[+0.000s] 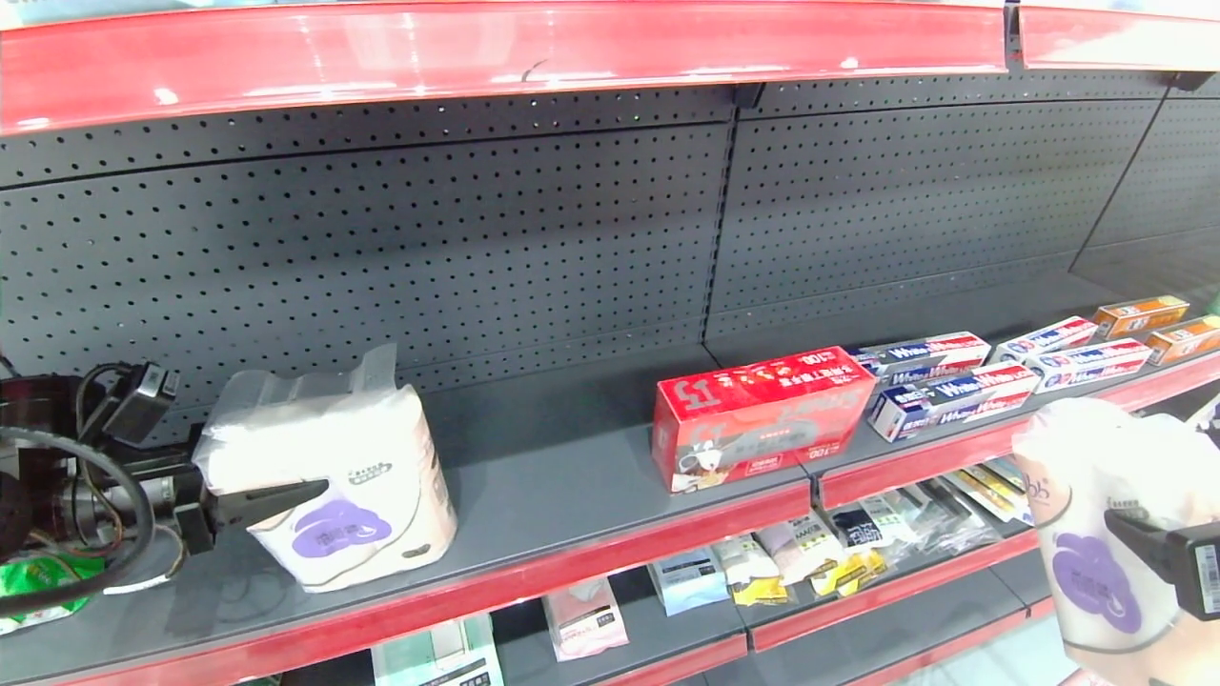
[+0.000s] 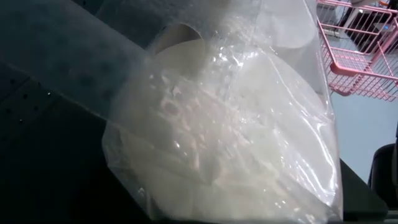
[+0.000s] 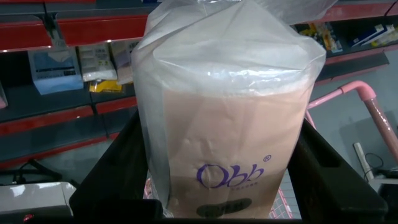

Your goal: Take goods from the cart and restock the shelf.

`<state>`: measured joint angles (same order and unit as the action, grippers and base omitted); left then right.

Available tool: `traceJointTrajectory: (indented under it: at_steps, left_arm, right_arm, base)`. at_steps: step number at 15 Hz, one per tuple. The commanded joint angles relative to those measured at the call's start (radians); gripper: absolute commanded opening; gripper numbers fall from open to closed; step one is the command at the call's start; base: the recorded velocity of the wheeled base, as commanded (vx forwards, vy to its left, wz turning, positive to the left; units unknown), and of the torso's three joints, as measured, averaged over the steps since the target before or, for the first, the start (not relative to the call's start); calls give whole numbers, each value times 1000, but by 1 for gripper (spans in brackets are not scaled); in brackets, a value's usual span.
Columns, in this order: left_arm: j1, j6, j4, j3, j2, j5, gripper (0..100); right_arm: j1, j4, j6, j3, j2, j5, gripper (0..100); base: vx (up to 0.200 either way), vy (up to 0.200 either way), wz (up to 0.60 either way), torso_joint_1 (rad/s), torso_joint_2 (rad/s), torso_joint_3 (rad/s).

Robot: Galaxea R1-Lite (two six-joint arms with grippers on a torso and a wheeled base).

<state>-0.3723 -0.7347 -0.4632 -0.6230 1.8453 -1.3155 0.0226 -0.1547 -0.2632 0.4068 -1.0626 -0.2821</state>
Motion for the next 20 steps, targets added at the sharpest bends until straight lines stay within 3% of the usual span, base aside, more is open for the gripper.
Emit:
traceJointTrajectory:
  at_steps: [1, 4, 6, 7, 9, 20]
  left_arm:
    - [-5, -2, -2, 8, -15, -1, 0]
    - [-5, -2, 0, 11, -8, -14, 0]
    - [-5, -19, -2, 23, 0, -31, 0]
    - [-5, -52, 0, 34, 15, -45, 0]
    - [-5, -77, 0, 34, 37, -47, 0]
    - [9, -78, 9, 52, 25, -77, 0]
  right_arm:
    - [0, 0, -1, 1, -2, 0, 0]
    - [0, 0, -1, 6, -14, 0, 0]
    - [0, 0, -1, 9, -17, 0, 0]
    - [0, 0, -1, 12, -17, 0, 0]
    - [2, -2, -1, 15, -24, 0, 0]
    - [5, -2, -1, 29, -48, 0, 0]
  base:
    - [0, 0, 0, 0, 0, 0]
    - [0, 0, 0, 0, 0, 0]
    - [0, 0, 0, 0, 0, 0]
    - [0, 0, 0, 0, 0, 0]
    - [0, 0, 0, 0, 0, 0]
    - [0, 0, 0, 0, 0, 0]
